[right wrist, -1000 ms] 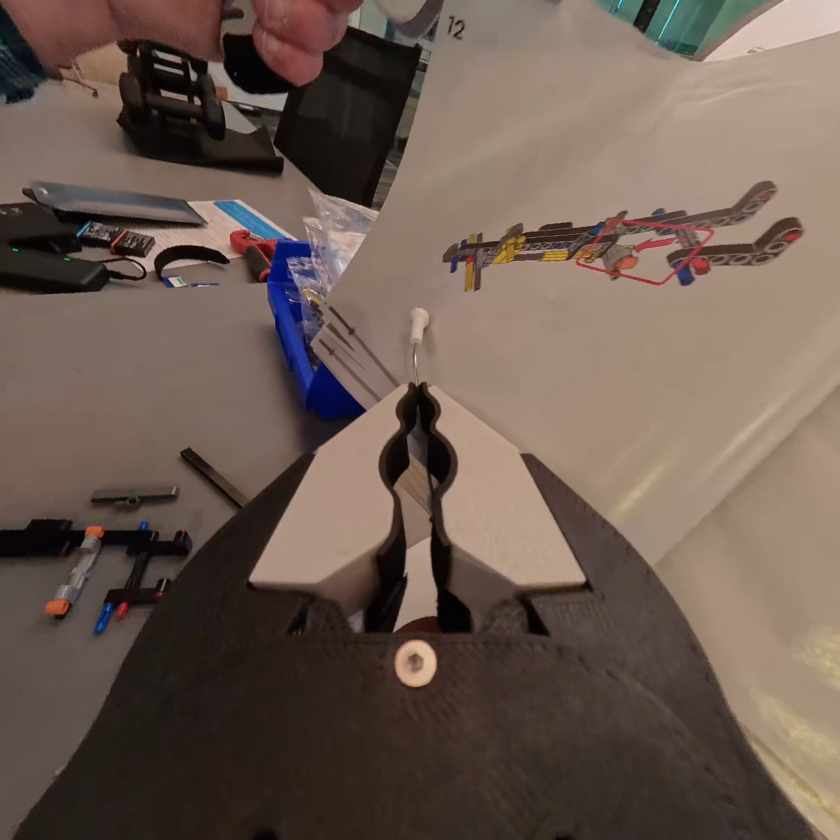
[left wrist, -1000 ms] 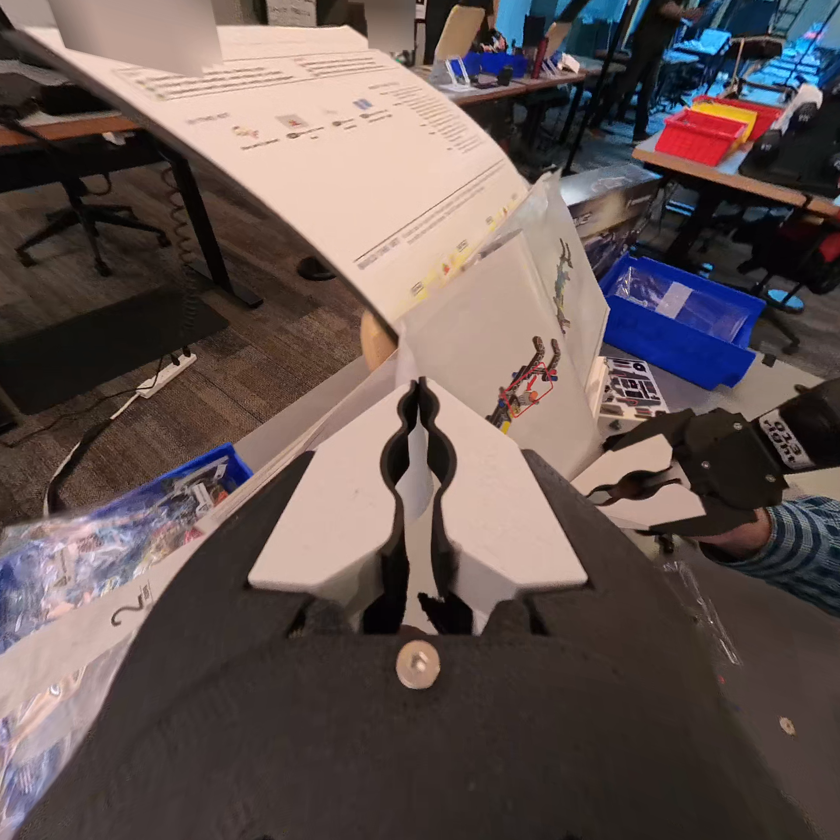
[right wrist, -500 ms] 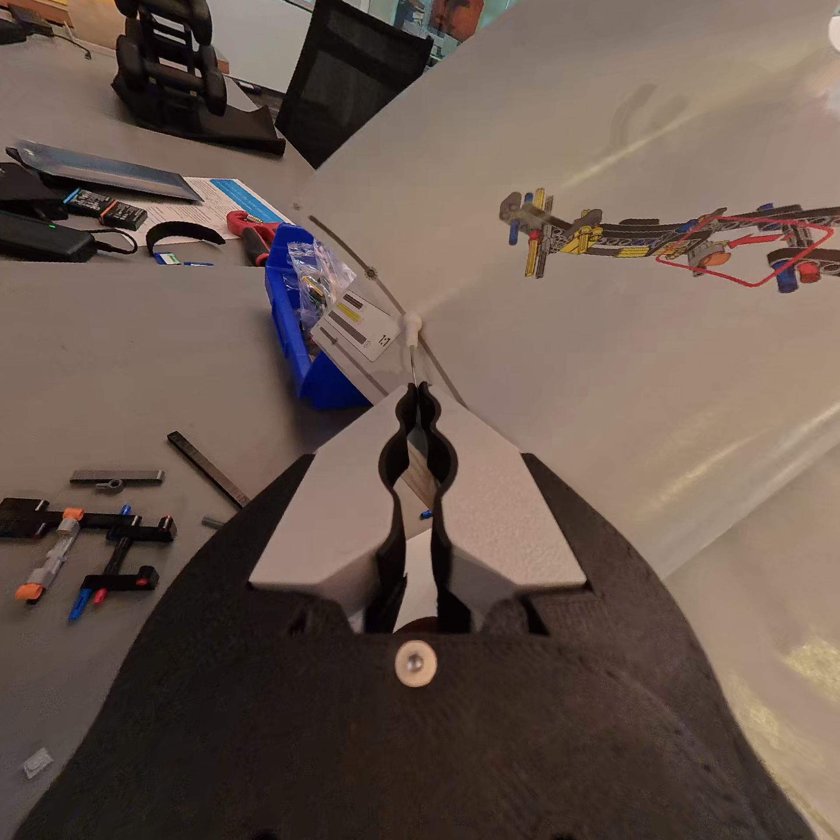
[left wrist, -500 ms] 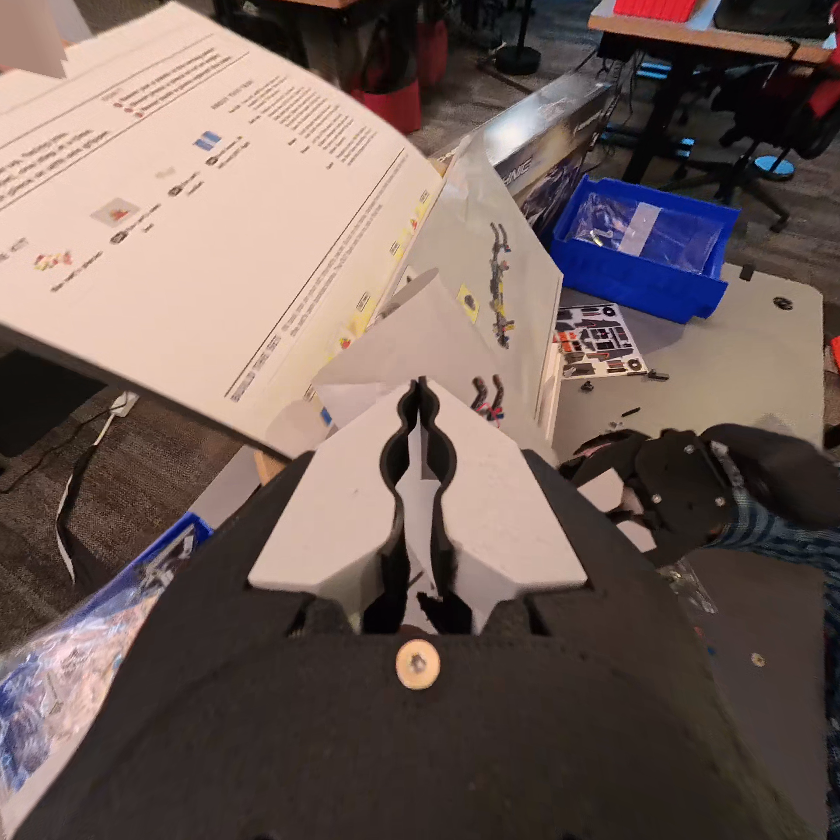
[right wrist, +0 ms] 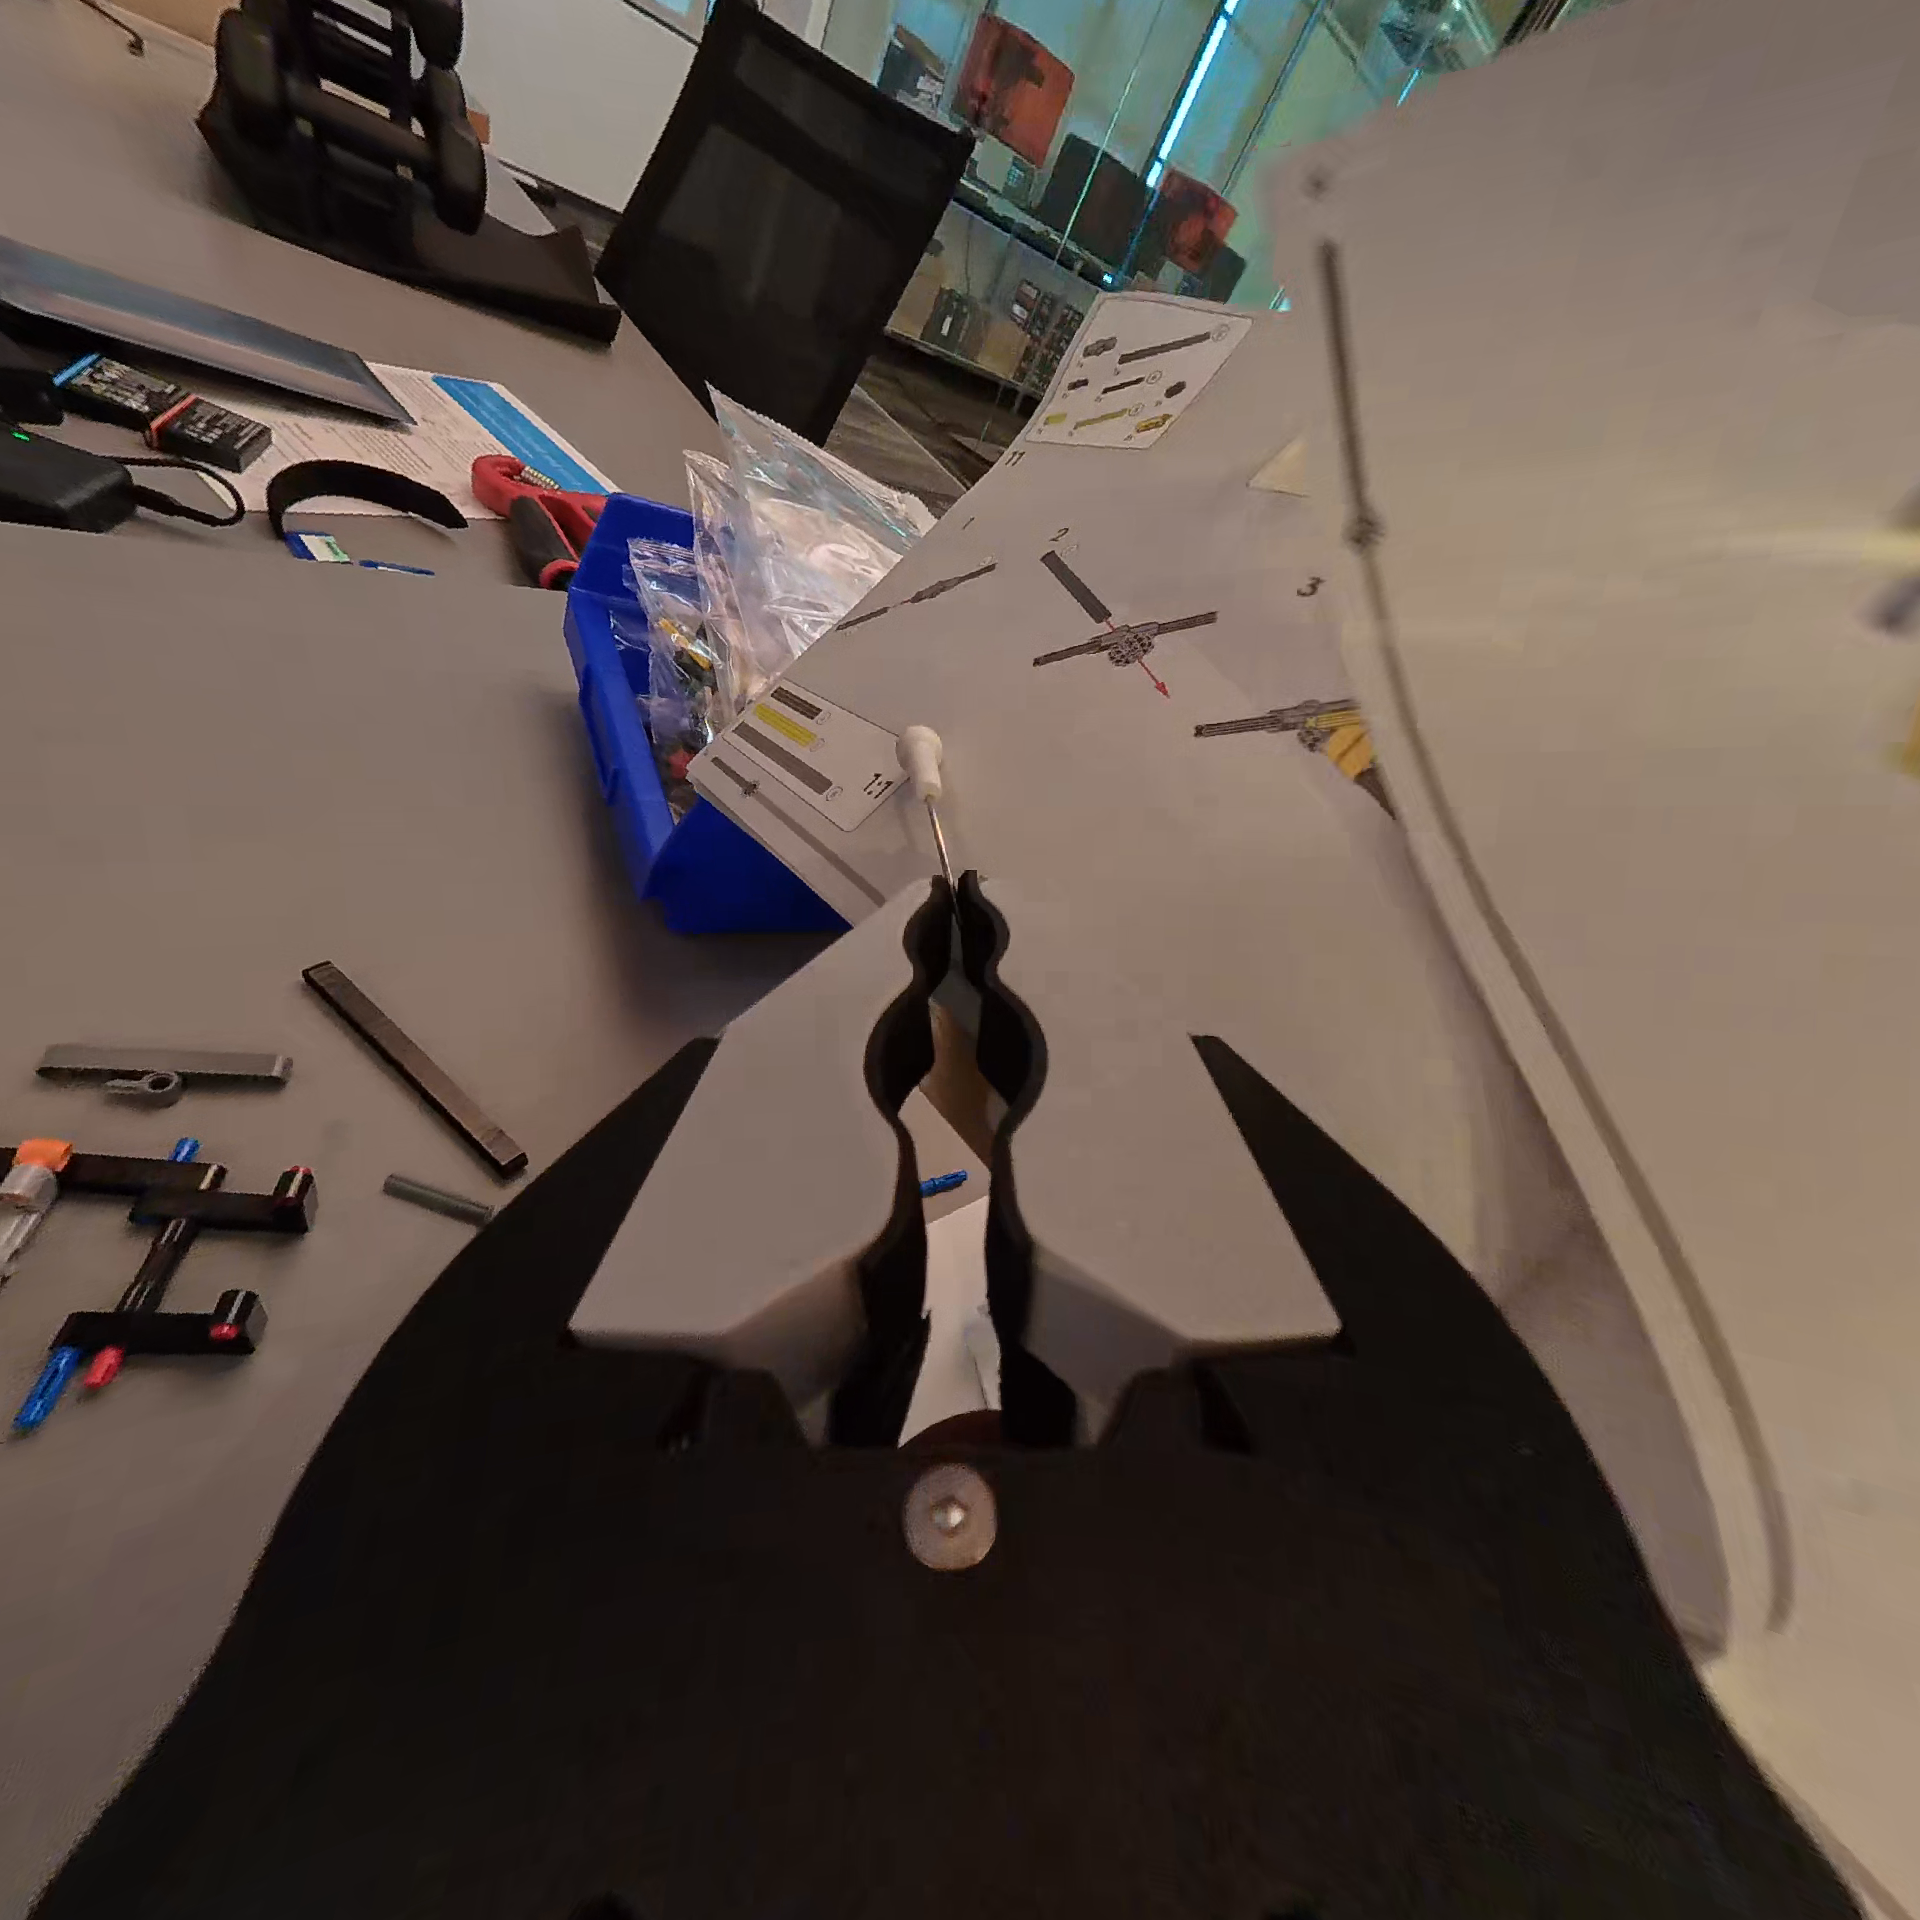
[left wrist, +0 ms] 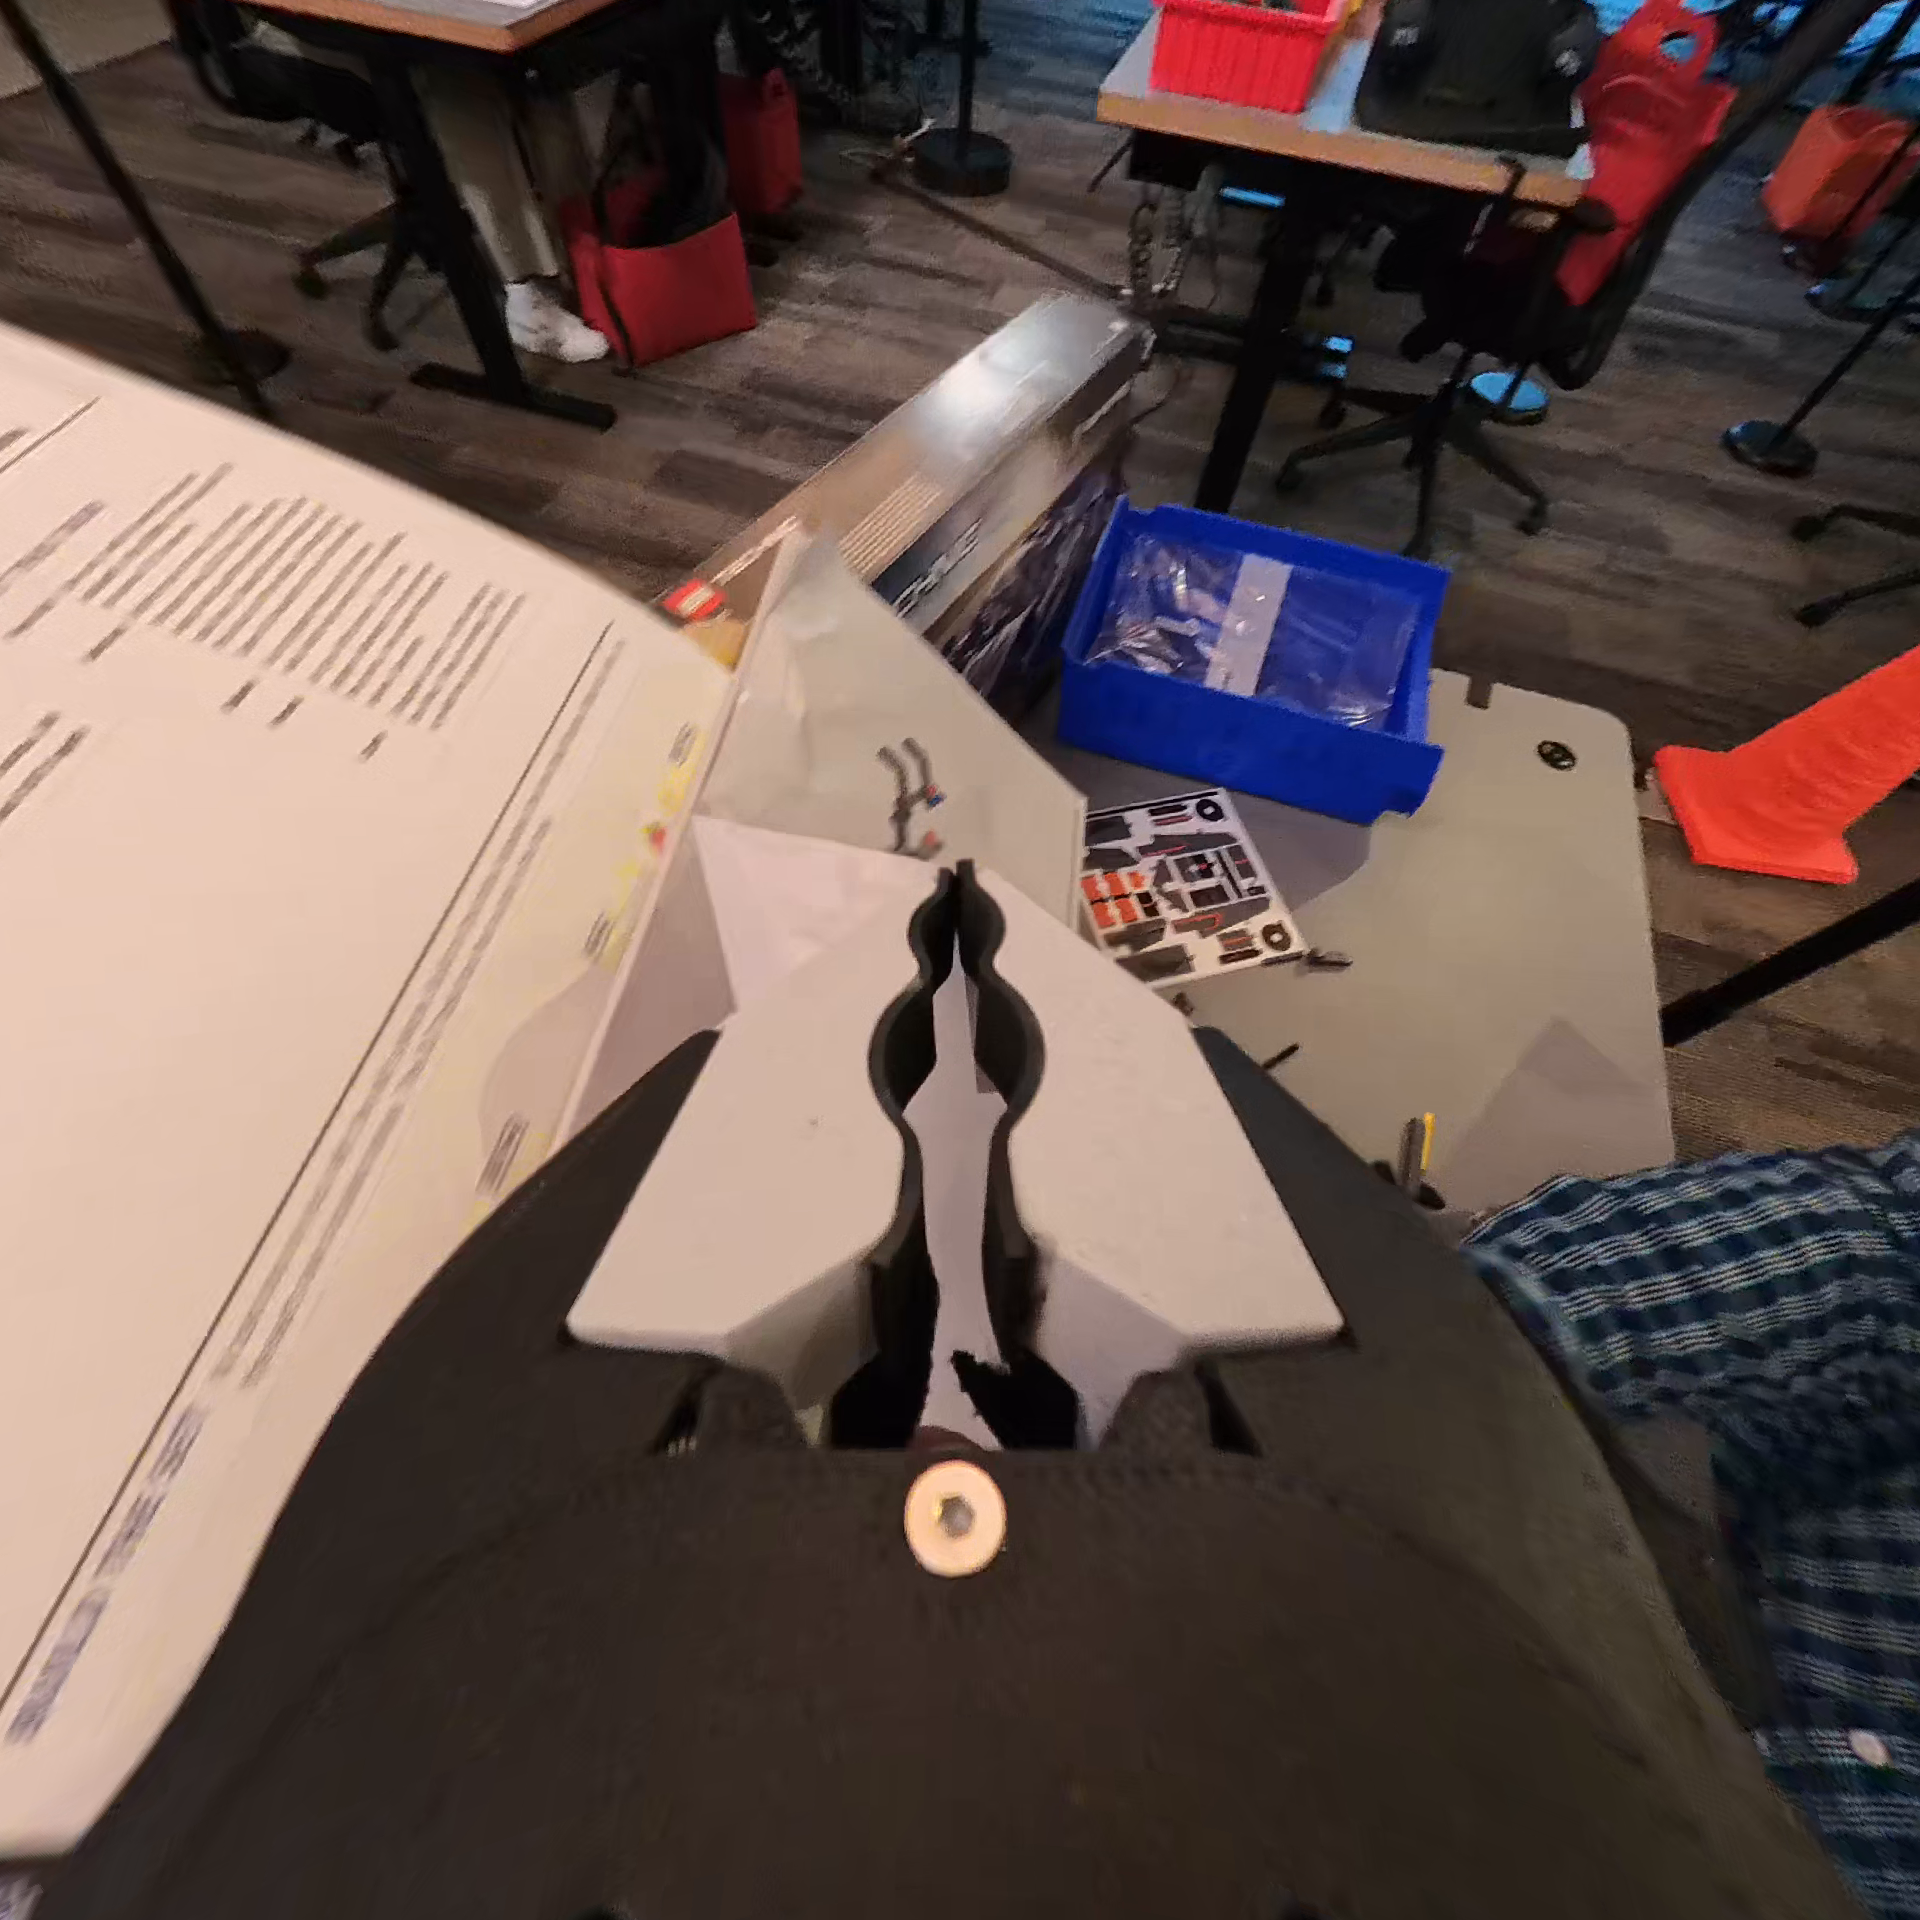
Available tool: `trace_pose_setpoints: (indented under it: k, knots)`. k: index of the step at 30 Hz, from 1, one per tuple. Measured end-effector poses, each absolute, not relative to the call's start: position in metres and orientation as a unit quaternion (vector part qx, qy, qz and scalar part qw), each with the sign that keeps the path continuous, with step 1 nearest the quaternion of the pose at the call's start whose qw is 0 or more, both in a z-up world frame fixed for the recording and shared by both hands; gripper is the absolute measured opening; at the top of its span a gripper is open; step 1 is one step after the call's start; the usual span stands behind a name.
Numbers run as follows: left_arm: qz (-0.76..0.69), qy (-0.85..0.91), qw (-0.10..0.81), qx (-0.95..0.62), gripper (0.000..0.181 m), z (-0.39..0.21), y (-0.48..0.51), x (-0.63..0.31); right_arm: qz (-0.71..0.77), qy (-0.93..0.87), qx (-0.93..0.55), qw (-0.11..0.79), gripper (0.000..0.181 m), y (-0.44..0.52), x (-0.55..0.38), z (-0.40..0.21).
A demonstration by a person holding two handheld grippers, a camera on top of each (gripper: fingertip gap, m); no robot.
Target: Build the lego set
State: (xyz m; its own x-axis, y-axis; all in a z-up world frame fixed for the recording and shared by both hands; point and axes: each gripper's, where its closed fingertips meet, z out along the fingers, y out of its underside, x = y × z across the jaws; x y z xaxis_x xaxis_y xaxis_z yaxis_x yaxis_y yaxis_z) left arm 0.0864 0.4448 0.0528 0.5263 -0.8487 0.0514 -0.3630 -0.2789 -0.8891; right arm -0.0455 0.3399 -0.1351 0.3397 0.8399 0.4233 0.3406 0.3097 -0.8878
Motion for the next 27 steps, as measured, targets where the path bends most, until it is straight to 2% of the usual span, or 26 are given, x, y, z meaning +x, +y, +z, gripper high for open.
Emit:
trace_pose_setpoints:
  k: [8,15,19,23,27]
  knots:
    - [-0.353,0.444,0.405,-0.717,0.000,0.065,0.441,0.195,0.202,-0.543,-0.546,0.606,0.000,0.340,-0.046,-0.136]
    - [-0.352,0.442,0.453,-0.690,0.048,0.088,0.440,0.186,0.212,-0.547,-0.549,0.596,0.000,0.339,-0.046,-0.138]
    - [-0.265,0.440,0.483,-0.709,0.039,0.075,0.425,0.134,0.231,-0.543,-0.553,0.588,0.000,0.337,-0.046,-0.136]
    - [-0.170,0.427,0.488,-0.742,0.031,0.038,0.410,0.075,0.252,-0.544,-0.537,0.593,0.015,0.326,-0.039,-0.122]
    - [-0.151,0.391,0.505,-0.754,0.026,0.007,0.392,0.041,0.255,-0.533,-0.532,0.607,0.018,0.327,-0.012,-0.103]
